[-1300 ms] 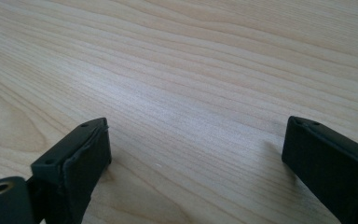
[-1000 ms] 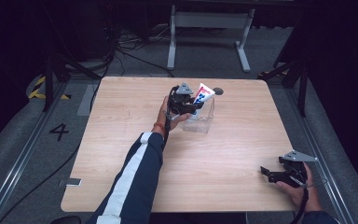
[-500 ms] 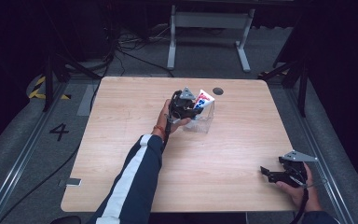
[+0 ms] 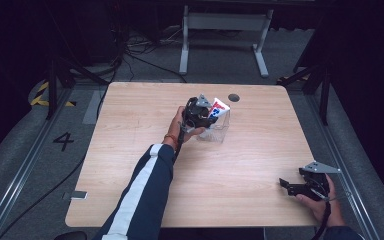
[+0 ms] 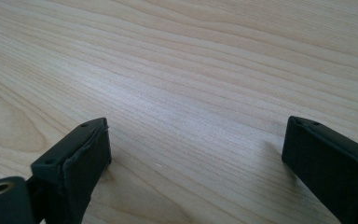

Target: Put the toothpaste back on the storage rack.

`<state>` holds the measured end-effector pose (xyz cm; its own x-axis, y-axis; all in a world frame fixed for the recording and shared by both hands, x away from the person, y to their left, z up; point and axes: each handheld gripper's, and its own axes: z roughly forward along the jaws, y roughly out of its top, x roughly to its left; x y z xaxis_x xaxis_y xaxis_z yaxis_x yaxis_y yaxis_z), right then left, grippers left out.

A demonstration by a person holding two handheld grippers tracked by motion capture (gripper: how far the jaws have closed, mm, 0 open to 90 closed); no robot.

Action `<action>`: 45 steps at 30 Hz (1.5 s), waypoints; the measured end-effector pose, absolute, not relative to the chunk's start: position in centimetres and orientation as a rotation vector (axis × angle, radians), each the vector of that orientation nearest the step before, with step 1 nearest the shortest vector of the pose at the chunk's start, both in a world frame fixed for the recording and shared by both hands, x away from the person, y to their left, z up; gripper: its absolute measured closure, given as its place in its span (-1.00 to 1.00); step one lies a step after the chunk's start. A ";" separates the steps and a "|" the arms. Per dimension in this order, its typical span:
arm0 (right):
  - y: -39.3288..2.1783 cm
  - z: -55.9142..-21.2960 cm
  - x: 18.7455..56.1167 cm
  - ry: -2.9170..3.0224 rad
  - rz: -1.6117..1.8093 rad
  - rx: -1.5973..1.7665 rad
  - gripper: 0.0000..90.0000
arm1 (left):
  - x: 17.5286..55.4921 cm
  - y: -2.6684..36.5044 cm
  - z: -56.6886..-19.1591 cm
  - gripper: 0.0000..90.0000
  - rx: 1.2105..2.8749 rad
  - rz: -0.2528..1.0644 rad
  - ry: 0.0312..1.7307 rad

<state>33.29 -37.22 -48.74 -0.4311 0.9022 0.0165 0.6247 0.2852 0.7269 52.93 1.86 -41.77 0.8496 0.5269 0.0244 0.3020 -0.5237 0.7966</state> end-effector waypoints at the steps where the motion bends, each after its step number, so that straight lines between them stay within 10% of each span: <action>1: -37.2 -48.7 33.3 2.161 0.945 1.373 -0.82 | 52.9 1.8 -41.8 0.44 2.157 0.333 0.602; 45: -37.2 -48.7 33.3 2.161 0.945 1.372 -0.82 | 50.6 3.6 -37.6 -0.05 2.272 0.411 0.556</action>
